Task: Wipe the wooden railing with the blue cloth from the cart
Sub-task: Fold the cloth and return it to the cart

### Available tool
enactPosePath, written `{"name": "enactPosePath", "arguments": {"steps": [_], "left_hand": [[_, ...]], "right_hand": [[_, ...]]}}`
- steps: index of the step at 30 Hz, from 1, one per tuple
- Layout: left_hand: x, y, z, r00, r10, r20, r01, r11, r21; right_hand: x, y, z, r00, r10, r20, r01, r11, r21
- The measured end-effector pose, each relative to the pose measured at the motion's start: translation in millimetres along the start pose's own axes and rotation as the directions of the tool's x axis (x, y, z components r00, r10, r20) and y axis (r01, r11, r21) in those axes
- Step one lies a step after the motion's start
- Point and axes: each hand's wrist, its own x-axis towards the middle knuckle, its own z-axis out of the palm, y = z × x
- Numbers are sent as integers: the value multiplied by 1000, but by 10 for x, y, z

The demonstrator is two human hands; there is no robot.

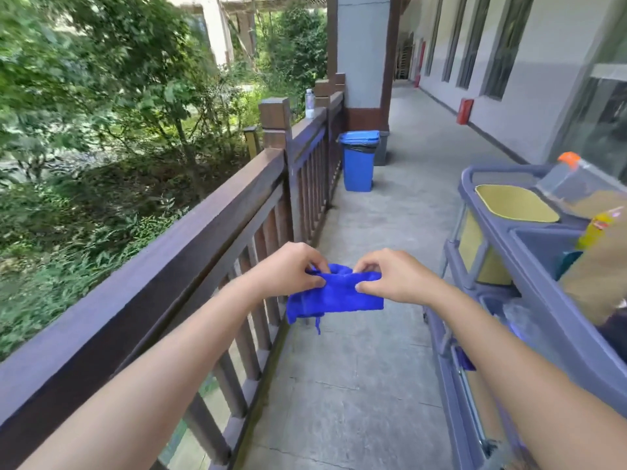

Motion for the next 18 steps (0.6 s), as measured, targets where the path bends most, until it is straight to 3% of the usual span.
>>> {"name": "enactPosePath", "arguments": {"steps": [4,11,18], "left_hand": [[762,-307,-85,997,-78,4,78,997,28],[1966,-867,-251,995,-98,-14,98,993,68],[3469,-1454,-223,995,92,40,-96,991,98]], "right_hand": [[818,353,-196,999,-7,48,7,1000,3],[2113,815,-527,996,-45,77,48,998,-41],[3202,1559,-717,998,66,-16,-67,998,-15]]}}
